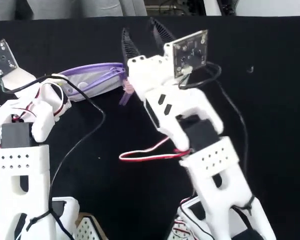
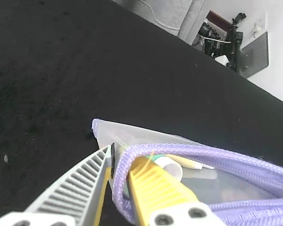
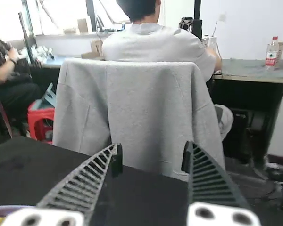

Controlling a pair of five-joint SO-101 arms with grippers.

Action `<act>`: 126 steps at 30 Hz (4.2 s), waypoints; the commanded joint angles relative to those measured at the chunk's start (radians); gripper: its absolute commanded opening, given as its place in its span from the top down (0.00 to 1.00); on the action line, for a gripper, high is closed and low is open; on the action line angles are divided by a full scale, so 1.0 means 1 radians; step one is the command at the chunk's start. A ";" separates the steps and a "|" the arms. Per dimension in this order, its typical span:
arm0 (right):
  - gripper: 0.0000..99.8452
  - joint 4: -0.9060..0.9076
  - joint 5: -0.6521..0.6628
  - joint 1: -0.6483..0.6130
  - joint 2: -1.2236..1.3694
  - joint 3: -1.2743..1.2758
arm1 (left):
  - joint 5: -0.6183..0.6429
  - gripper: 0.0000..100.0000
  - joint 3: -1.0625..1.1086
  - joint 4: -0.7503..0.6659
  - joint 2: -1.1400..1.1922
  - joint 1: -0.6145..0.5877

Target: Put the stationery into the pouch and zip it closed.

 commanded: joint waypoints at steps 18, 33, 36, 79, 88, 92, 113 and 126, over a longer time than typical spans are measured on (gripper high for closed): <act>0.79 0.545 0.344 0.018 0.137 -0.278 | -0.005 0.97 0.004 -0.017 0.008 -0.015; 0.79 0.285 0.408 0.014 0.185 0.170 | -0.006 0.97 0.004 -0.015 0.008 -0.013; 0.79 0.178 0.408 0.011 0.168 0.249 | -0.006 0.97 0.004 -0.014 0.008 -0.015; 0.79 -0.192 0.256 -0.031 0.151 0.437 | -0.006 0.97 0.004 -0.009 0.008 -0.016; 0.79 -0.227 0.221 -0.032 0.056 0.469 | -0.006 0.97 0.004 -0.014 0.008 -0.015; 0.79 -0.278 0.221 -0.032 0.056 0.506 | -0.006 0.97 0.004 -0.012 0.008 -0.013; 0.99 -0.226 0.224 -0.025 0.053 0.504 | -0.006 0.97 0.004 -0.008 0.008 -0.016; 0.99 -0.009 0.216 -0.025 0.054 0.343 | -0.009 0.82 -0.054 0.044 0.006 -0.016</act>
